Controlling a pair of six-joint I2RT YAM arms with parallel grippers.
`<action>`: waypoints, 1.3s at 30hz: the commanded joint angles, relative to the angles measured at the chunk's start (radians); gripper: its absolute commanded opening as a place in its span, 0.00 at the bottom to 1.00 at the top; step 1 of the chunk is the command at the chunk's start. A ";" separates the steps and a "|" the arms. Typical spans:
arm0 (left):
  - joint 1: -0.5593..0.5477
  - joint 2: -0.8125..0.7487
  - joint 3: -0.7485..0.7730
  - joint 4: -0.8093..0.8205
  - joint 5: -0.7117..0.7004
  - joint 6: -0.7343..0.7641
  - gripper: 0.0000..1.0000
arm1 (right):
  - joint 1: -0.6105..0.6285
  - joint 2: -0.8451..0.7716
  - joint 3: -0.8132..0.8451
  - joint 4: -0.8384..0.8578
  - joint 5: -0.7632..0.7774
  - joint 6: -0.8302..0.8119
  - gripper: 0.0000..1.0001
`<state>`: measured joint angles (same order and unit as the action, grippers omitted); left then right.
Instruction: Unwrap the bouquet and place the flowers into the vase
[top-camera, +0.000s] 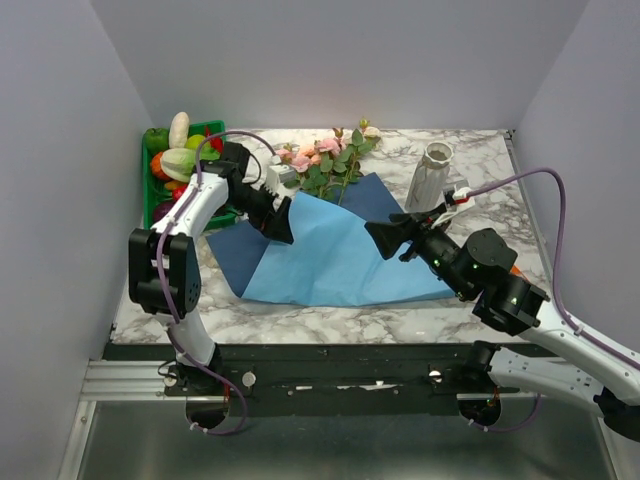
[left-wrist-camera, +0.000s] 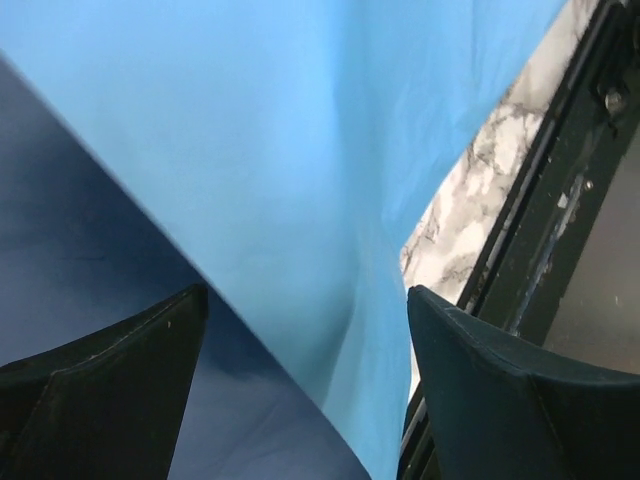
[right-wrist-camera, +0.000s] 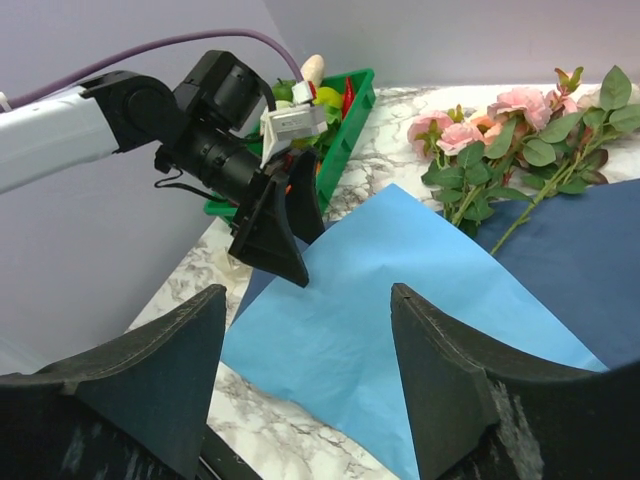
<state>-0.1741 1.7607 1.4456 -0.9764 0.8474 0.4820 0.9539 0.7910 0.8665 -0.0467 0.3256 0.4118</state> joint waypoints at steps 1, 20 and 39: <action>-0.034 0.052 0.030 -0.190 0.137 0.169 0.82 | -0.004 -0.013 -0.007 -0.007 0.035 0.010 0.73; -0.133 -0.187 -0.091 -0.170 0.119 0.179 0.50 | -0.003 0.008 -0.018 0.011 0.003 0.033 0.72; -0.260 -0.343 -0.212 0.012 -0.064 0.136 0.00 | -0.003 -0.064 -0.041 -0.013 0.036 0.025 0.70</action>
<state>-0.3920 1.5440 1.2907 -0.9581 0.7731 0.5484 0.9539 0.7380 0.8215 -0.0475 0.3340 0.4477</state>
